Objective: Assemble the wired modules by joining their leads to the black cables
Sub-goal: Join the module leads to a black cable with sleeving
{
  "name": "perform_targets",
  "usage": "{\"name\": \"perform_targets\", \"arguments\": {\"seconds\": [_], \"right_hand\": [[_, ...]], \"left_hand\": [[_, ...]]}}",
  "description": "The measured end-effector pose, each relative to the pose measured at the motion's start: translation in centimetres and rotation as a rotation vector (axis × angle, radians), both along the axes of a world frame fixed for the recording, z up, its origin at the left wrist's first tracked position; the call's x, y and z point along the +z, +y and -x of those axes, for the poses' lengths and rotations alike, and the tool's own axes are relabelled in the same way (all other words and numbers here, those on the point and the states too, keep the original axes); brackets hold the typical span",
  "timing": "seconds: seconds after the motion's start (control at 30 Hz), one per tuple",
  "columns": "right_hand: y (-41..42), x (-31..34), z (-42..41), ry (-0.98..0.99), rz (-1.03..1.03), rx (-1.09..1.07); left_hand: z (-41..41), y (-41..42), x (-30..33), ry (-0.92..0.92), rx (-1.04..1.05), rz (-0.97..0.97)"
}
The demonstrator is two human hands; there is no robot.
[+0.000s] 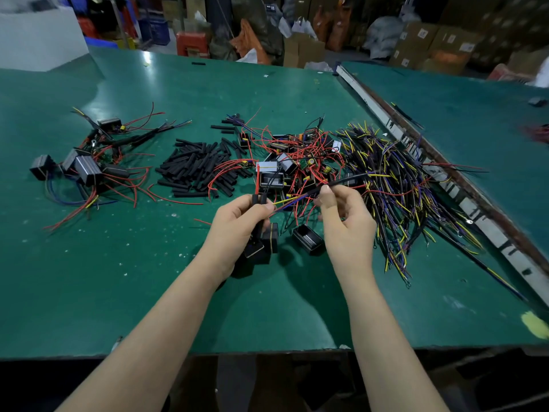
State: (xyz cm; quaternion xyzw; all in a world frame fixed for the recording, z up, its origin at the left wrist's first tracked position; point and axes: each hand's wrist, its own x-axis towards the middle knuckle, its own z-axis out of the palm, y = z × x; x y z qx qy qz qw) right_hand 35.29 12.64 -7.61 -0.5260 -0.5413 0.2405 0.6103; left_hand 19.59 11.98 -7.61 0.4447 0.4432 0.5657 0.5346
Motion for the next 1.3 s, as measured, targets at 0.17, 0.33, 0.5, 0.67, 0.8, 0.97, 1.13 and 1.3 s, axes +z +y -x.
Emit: {"name": "perform_targets", "arguments": {"seconds": [0.17, 0.33, 0.5, 0.67, 0.8, 0.97, 1.13, 1.3], "right_hand": [[0.3, 0.0, -0.4, -0.13, -0.038, -0.072], [0.8, 0.0, -0.6, -0.171, 0.009, -0.221], [0.7, 0.6, -1.3, 0.282, -0.006, -0.103], [0.4, 1.2, -1.0, 0.416, -0.088, -0.08], [0.2, 1.6, -1.1, 0.576, -0.089, -0.013], [0.0, 1.9, -0.9, 0.744, 0.026, 0.152], [-0.4, 1.6, 0.0, 0.489, 0.078, 0.261], [-0.7, 1.1, 0.5, 0.289, 0.095, 0.312]], "left_hand": [[0.2, -0.1, 0.0, 0.053, -0.058, -0.016], [0.3, -0.4, 0.2, 0.07, -0.205, -0.029], [0.3, -0.3, 0.3, 0.078, -0.143, -0.077], [0.0, -0.5, 0.0, 0.162, -0.129, -0.125], [-0.1, -0.5, -0.1, 0.181, -0.102, -0.138], [-0.1, -0.7, 0.0, 0.163, -0.125, -0.102], [-0.2, -0.9, 0.2, 0.17, -0.126, -0.094], [-0.2, -0.9, 0.4, 0.202, -0.089, -0.113]]}}
